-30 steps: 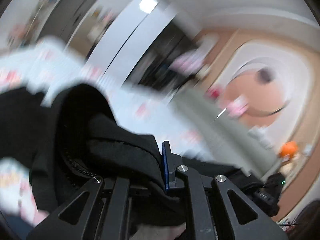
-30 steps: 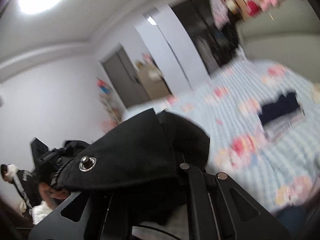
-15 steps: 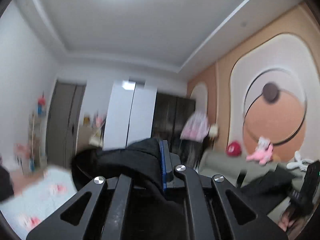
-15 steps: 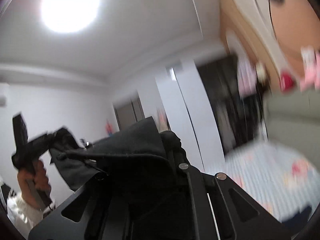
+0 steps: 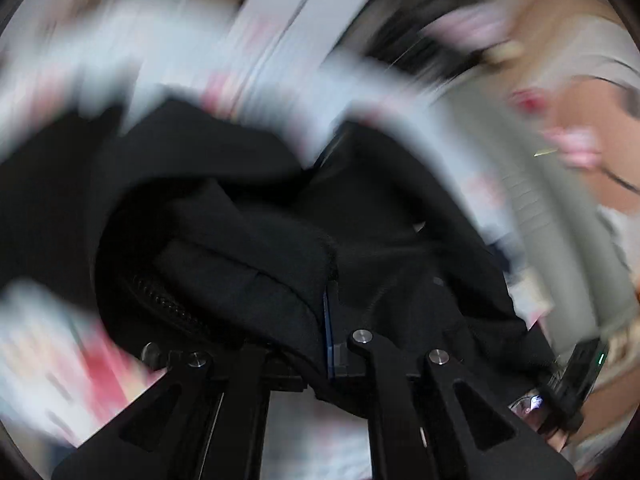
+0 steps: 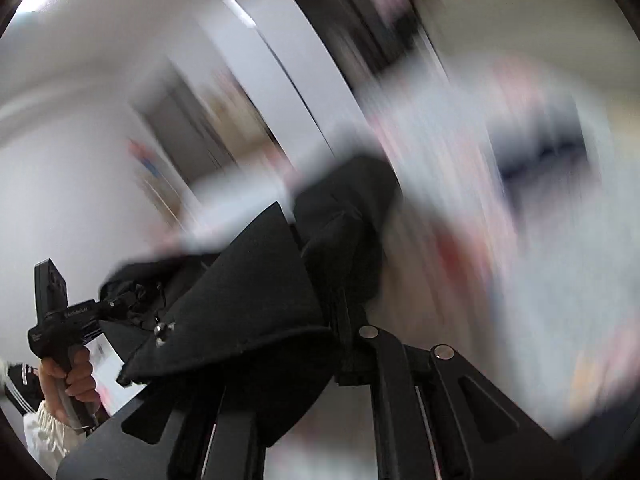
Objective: Fold clothes
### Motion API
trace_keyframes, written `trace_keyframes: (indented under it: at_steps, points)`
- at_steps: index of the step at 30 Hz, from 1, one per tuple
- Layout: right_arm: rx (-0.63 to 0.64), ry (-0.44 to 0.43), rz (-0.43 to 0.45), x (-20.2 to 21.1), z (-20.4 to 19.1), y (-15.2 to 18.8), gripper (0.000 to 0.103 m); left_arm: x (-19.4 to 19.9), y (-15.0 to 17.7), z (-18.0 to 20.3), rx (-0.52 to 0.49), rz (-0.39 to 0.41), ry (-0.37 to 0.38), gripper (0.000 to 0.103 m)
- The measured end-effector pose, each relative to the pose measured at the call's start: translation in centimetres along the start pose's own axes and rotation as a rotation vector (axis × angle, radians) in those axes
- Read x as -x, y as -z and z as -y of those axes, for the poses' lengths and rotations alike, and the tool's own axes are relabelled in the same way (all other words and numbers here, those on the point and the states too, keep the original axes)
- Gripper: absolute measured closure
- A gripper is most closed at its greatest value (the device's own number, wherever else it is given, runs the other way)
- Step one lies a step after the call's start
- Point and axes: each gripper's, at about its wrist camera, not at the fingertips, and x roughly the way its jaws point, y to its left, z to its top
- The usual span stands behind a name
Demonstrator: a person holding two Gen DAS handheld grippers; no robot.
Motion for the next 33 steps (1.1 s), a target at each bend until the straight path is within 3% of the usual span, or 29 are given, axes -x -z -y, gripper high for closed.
trace_keyframes:
  at_steps: [5,7,8,9,10,11,12,13,14,17,19,21,25,28,30,33]
  points:
    - [0.023,0.126,-0.189,-6.1,3.6,5.3,0.097,-6.3,5.7,-3.2,0.128,-0.096,-0.027,0.097]
    - [0.006,0.125,-0.211,-7.2,4.1,4.8,0.091,-8.1,7.3,-4.4,0.186,-0.120,-0.017,0.093]
    - [-0.002,0.117,-0.213,-7.0,4.1,5.5,0.074,-8.4,7.6,-4.8,0.221,-0.120,0.008,0.088]
    - [-0.010,0.109,-0.217,-7.2,4.1,6.1,0.064,-8.7,7.9,-5.2,0.256,-0.119,0.033,0.075]
    - [-0.022,0.095,-0.237,-8.0,4.0,6.7,0.045,-8.8,7.9,-4.9,0.260,-0.115,0.032,0.071]
    - [-0.035,0.079,-0.267,-8.8,3.8,7.5,0.043,-8.9,7.8,-4.2,0.251,-0.109,0.020,0.070]
    - [-0.045,0.066,-0.299,-9.9,3.7,8.1,0.044,-9.0,7.7,-3.5,0.242,-0.104,0.008,0.071]
    - [-0.054,0.055,-0.334,-11.2,3.6,8.5,0.055,-9.1,7.6,-2.8,0.234,-0.099,-0.003,0.086]
    - [-0.038,0.059,-0.345,-11.8,3.2,8.7,0.081,-9.2,7.6,-2.1,0.225,-0.093,-0.015,0.095]
    - [0.087,0.087,-0.256,-9.4,0.8,7.8,0.095,-7.3,7.1,1.7,0.108,-0.040,-0.042,0.098]
    - [0.147,0.097,-0.149,-5.7,-0.4,6.5,0.096,-4.9,7.5,3.8,0.047,-0.011,-0.013,0.098]
    - [0.129,0.066,-0.060,-1.7,-0.7,5.2,0.097,-3.7,8.9,3.2,0.048,-0.025,-0.008,0.098]
    - [0.103,-0.002,0.000,2.9,-0.9,5.1,0.098,-1.8,12.1,1.2,0.067,-0.064,-0.006,0.098]
    - [0.073,0.023,-0.089,1.0,1.0,7.1,0.097,-0.4,14.5,-0.3,0.081,-0.093,-0.004,0.098]
    - [0.044,0.082,-0.212,-2.0,2.9,9.6,0.097,-2.8,15.7,-1.6,0.150,-0.189,-0.027,0.098]
    - [0.005,0.128,-0.358,-5.0,4.5,12.5,0.094,-4.2,16.5,-2.6,0.179,-0.254,-0.045,0.093]
